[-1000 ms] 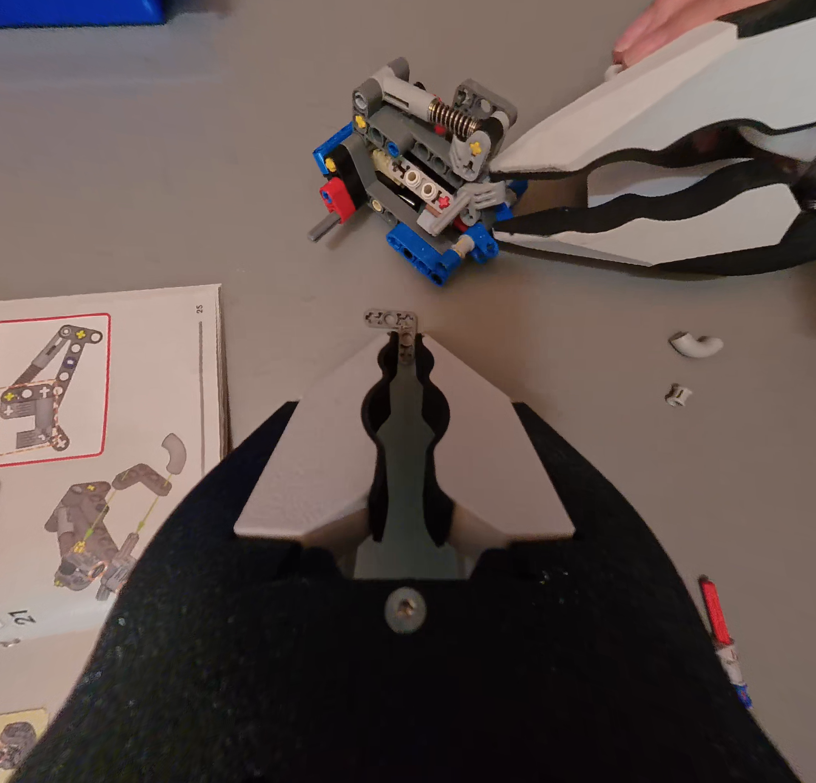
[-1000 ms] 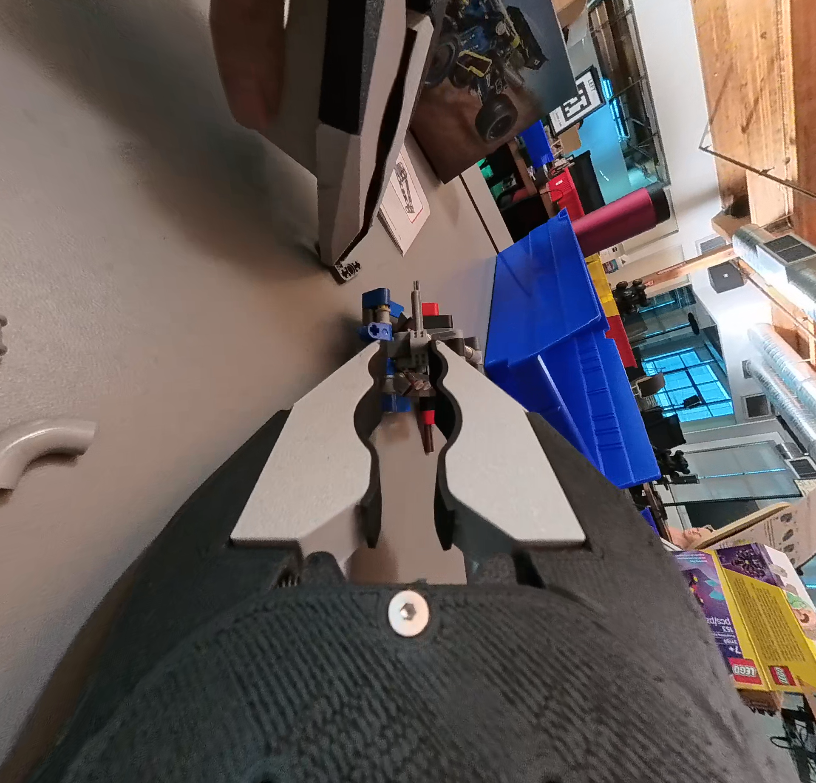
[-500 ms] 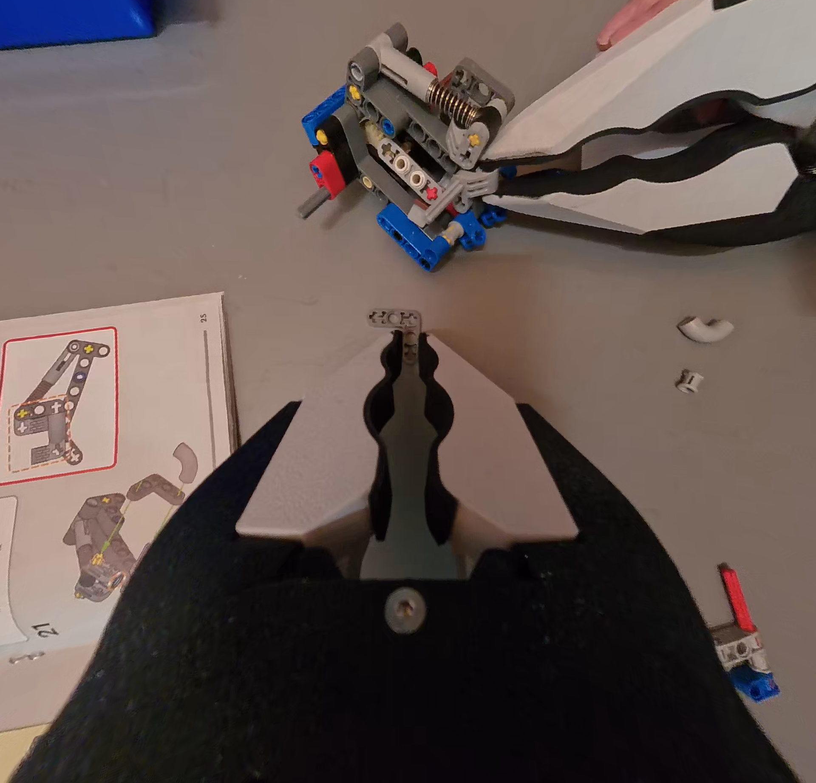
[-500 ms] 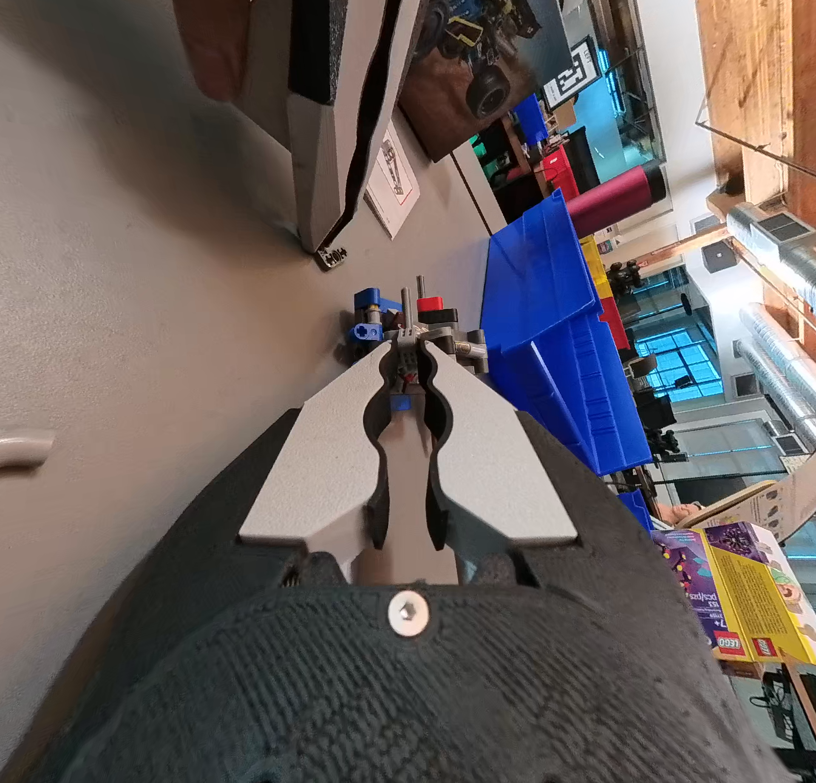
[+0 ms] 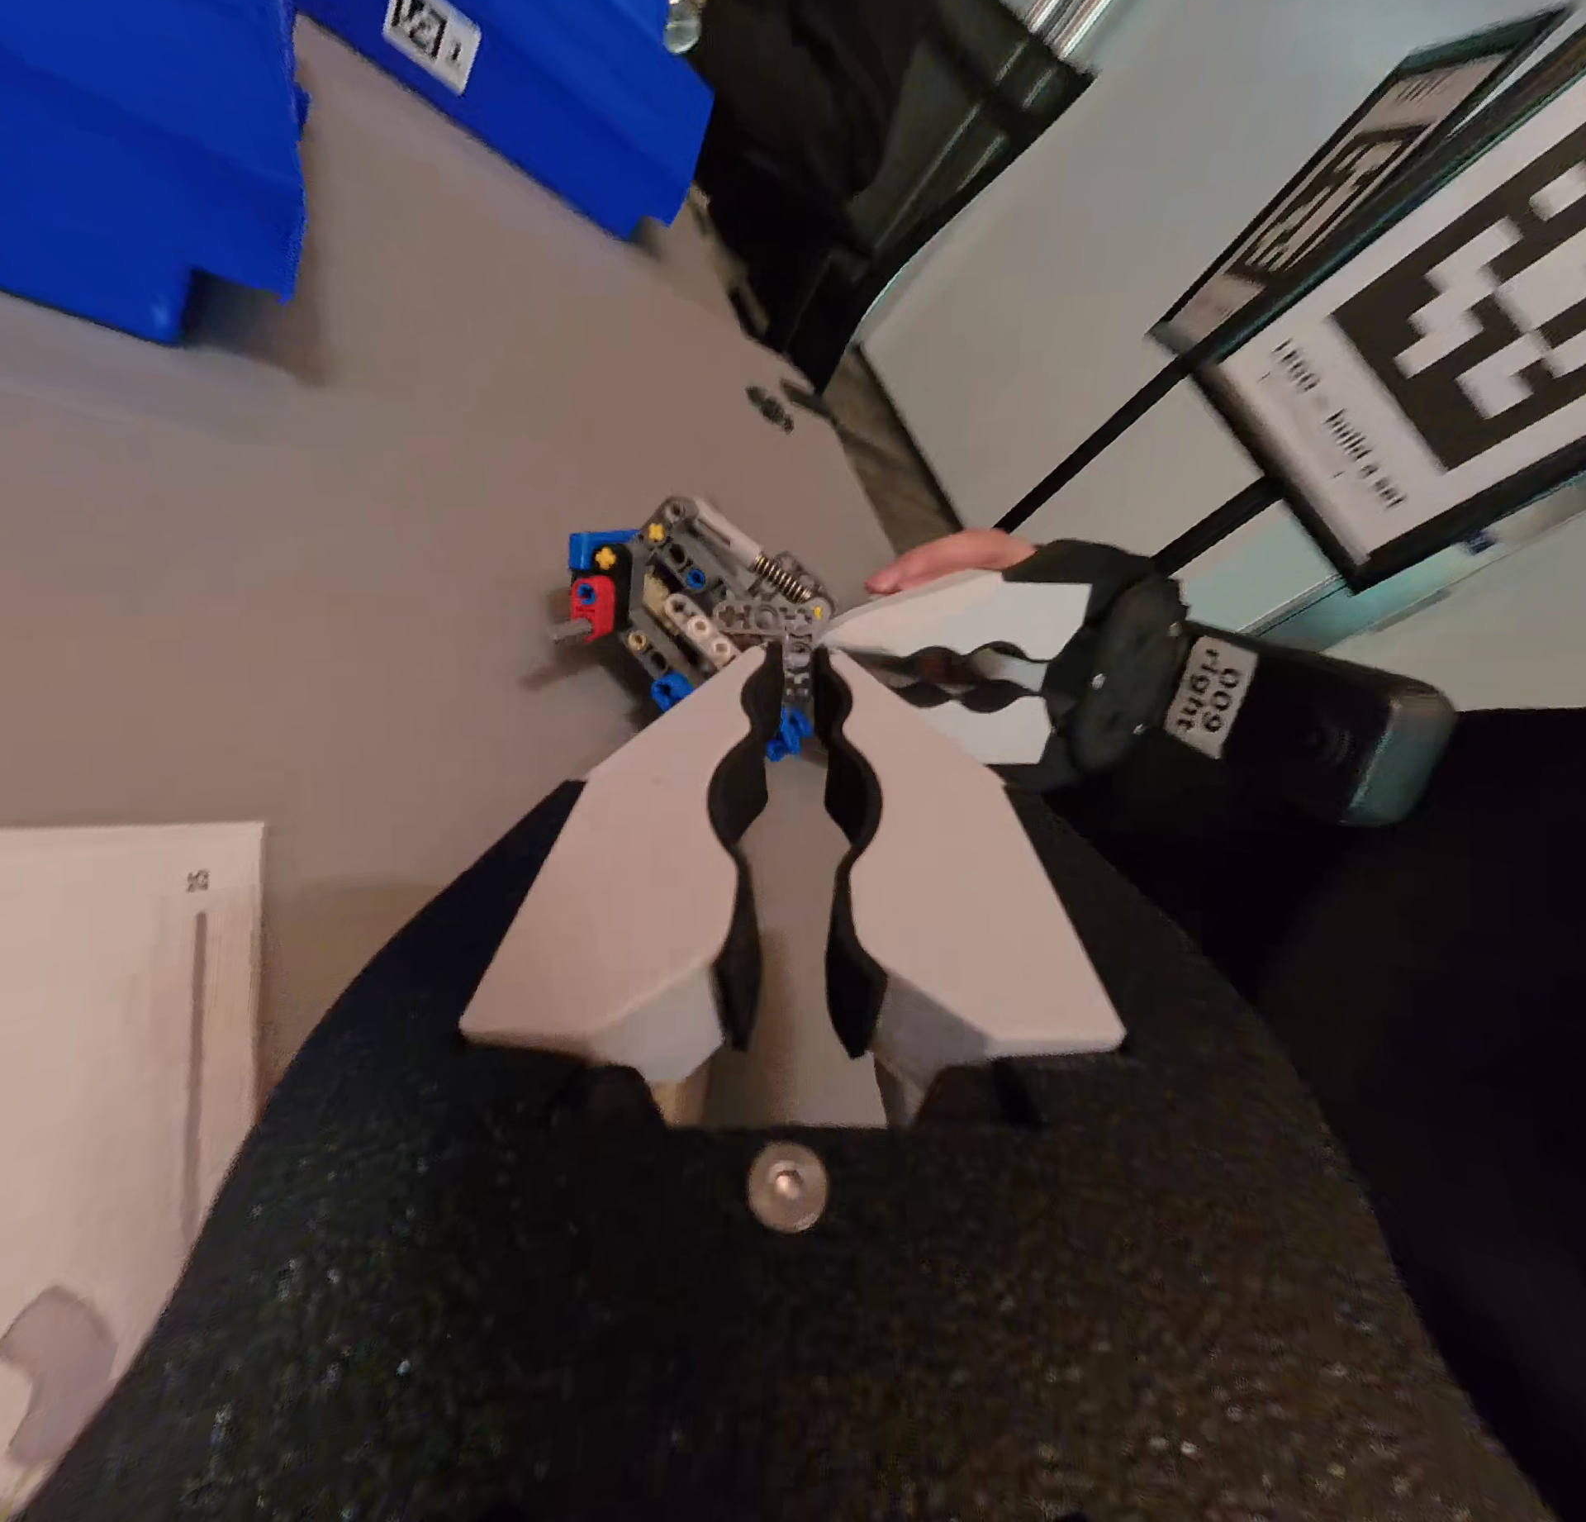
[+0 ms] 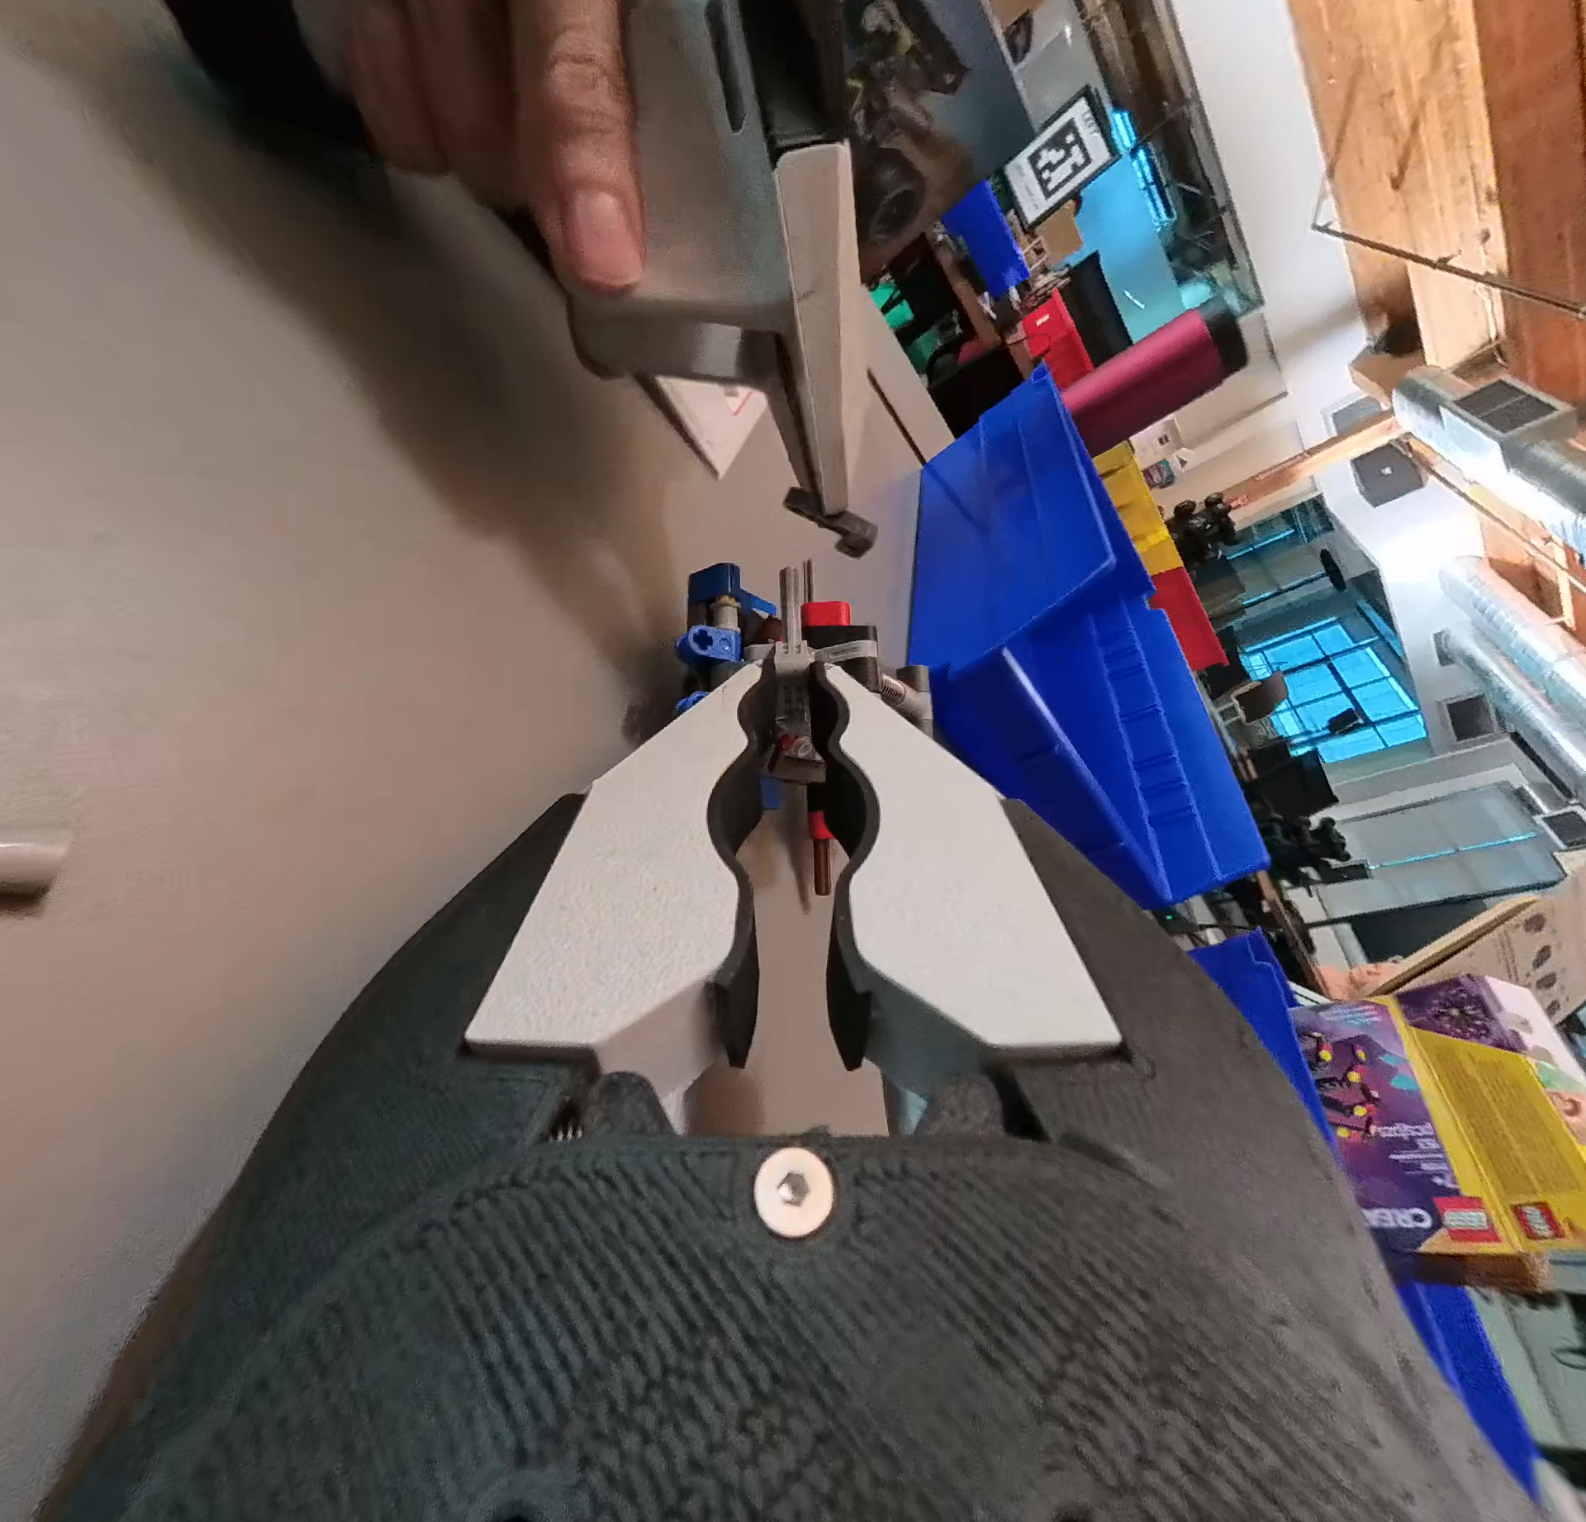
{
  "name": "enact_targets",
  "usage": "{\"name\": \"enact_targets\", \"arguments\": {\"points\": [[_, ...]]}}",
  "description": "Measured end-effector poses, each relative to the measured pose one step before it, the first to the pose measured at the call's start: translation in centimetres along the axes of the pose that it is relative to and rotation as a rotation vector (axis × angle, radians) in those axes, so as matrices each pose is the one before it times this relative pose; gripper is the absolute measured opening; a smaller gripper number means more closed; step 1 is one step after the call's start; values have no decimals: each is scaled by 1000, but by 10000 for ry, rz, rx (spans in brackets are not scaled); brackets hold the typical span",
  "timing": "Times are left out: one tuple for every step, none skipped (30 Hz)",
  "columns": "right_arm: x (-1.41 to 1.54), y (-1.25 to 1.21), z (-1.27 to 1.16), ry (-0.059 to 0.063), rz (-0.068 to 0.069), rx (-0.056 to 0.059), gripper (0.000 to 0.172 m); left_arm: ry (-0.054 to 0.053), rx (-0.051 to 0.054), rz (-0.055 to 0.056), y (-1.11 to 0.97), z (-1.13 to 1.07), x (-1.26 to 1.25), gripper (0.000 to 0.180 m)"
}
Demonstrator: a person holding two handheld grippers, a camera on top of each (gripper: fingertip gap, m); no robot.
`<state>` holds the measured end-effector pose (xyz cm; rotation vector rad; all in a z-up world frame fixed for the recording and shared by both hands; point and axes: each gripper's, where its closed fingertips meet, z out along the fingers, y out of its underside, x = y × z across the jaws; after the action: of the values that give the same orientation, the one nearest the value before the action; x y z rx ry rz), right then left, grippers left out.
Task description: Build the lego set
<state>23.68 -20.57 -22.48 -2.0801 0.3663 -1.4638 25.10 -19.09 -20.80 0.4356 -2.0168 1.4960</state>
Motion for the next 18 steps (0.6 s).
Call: {"name": "enact_targets", "arguments": {"points": [[145,-113,-121,-9,207,134,5,311,219,-154,-262,100,223,5],[239,-46,-105,61,187,85,5,192,68,-175,-55,85,79,5],[334,-46,-123,127,157,78,5,115,119,-123,-152,33,-4,5],[231,-136,-122,58,172,136,5,167,206,-86,-309,5,114,5],[189,-154,-126,38,155,146,5,104,148,-91,-250,33,36,5],[262,-109,-113,111,116,98,5,39,77,-108,-130,92,-63,5],[254,-124,-117,114,89,104,5,200,168,-84,-213,138,193,4],[215,-297,-142,88,88,215,5,361,211,-150,-234,211,413,4],[189,-317,-155,72,98,227,5,349,186,-218,-158,246,385,4],[216,-229,-126,98,83,166,5,266,211,-177,-167,233,246,4],[166,-196,-98,69,64,148,5,390,223,-175,-174,190,431,4],[84,-156,-62,23,73,115,5,430,191,-242,-141,177,506,4],[87,-77,-41,32,53,55,5,197,101,-215,-8,150,196,4],[85,-109,-62,42,29,67,5,88,-12,-78,129,121,71,4],[66,-116,-53,38,19,68,5,87,-1,-18,85,100,138,4],[67,-85,-60,49,3,46,5,24,46,-19,-8,58,61,4],[148,-86,-81,103,-31,33,4,22,63,4,-52,29,60,4],[149,-114,-88,108,-19,55,4,41,90,7,-122,-29,66,4]]}}
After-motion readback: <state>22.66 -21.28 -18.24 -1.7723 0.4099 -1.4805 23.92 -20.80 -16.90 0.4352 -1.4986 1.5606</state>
